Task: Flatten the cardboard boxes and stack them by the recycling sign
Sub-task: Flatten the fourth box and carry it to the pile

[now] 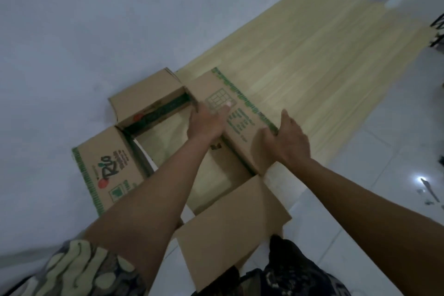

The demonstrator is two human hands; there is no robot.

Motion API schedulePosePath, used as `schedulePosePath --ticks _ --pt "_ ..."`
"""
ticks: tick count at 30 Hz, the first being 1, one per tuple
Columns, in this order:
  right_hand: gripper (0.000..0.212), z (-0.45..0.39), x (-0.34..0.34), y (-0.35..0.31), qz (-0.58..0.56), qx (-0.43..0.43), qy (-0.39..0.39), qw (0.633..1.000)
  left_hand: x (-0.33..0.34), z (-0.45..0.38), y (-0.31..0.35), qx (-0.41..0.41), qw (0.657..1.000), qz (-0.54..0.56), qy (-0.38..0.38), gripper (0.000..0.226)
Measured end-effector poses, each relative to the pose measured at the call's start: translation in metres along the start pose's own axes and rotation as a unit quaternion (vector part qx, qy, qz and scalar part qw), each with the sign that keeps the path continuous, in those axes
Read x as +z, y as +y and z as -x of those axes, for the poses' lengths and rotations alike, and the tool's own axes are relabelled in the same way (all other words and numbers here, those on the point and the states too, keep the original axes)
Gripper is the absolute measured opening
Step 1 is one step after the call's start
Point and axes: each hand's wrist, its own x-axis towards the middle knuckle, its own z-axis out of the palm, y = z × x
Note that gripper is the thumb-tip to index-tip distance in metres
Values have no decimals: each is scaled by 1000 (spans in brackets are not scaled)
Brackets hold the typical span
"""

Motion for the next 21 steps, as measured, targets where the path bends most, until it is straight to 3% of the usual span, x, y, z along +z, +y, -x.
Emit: schedulePosePath --ticks 3,6,9,12,15,18,21 --pt "59 -15 -9 8 -71 10 -77 994 13 3 35 -81 993 84 -9 129" --pt "32 -24 -12 15 -117 -67 -75 988 25 3 68 -165 983 76 5 147" --pt "25 -27 -19 18 -181 -173 -75 965 33 6 91 -218 974 50 21 149" --pt "24 -29 -25 25 -266 -229 -127 928 39 4 102 -258 963 47 57 122" --pt "37 -35 -20 32 -360 -147 -190 902 36 4 109 -267 956 92 78 94" --pt "46 -59 2 40 -252 -60 -185 948 30 9 109 -253 959 76 100 57" --pt "49 -75 32 46 -117 -40 -216 969 21 20 104 -242 960 82 114 44"
